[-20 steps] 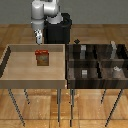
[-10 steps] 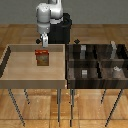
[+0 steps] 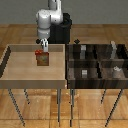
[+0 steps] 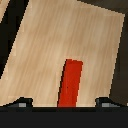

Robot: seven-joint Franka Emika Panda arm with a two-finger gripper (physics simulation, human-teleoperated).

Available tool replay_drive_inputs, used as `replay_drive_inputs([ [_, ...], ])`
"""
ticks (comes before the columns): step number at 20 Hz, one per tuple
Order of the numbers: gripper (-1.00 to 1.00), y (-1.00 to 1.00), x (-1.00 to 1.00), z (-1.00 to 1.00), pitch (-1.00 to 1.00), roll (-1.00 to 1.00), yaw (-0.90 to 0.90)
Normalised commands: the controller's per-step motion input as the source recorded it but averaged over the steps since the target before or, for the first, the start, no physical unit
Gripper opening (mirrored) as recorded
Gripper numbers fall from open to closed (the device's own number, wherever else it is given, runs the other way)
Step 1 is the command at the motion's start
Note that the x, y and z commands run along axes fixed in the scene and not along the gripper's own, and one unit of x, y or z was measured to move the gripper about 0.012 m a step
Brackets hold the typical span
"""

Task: Place the box of cereal into the appropriate compartment.

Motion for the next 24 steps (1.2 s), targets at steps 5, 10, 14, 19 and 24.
replay_drive_inputs([
  [5, 1.00, 0.00, 0.00, -1.00, 0.00, 0.00, 0.00],
  [10, -1.00, 0.00, 0.00, -0.40, 0.00, 0.00, 0.00],
  [14, -1.00, 0.00, 0.00, 0.00, 0.00, 0.00, 0.00],
  [19, -1.00, 0.00, 0.00, 0.00, 0.00, 0.00, 0.00],
  [24, -1.00, 0.00, 0.00, 0.00, 0.00, 0.00, 0.00],
])
